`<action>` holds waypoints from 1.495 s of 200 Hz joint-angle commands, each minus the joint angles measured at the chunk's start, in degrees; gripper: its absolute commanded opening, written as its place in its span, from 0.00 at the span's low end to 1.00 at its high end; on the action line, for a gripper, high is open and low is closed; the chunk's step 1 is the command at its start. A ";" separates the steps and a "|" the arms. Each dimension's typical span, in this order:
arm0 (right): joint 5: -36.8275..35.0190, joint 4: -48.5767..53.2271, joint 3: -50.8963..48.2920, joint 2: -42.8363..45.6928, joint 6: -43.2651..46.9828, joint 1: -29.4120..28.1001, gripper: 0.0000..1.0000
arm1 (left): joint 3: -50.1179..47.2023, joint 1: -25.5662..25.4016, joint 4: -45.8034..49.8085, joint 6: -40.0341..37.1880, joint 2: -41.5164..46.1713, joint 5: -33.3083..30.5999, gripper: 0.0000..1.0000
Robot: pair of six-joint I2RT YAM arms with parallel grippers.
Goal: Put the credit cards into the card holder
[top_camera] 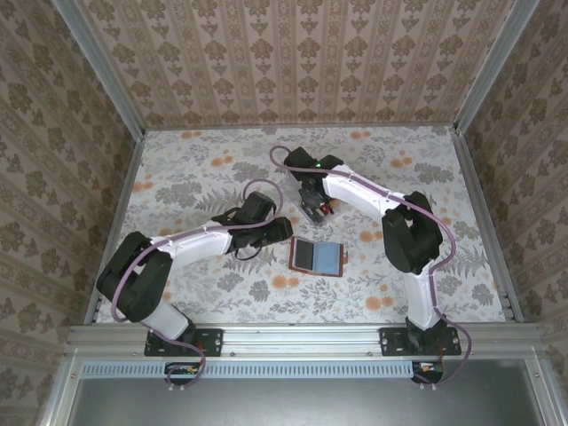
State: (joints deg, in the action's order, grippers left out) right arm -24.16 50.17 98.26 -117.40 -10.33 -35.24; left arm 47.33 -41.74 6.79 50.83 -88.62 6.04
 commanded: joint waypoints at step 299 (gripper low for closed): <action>-16.47 0.74 1.85 -2.75 4.62 -4.04 0.11 | -3.17 1.93 -0.38 1.44 3.34 -0.16 0.64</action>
State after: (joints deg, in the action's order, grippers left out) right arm -40.36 49.93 100.44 -122.96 -5.78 -39.24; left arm 44.82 -40.03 6.09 51.42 -86.72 6.02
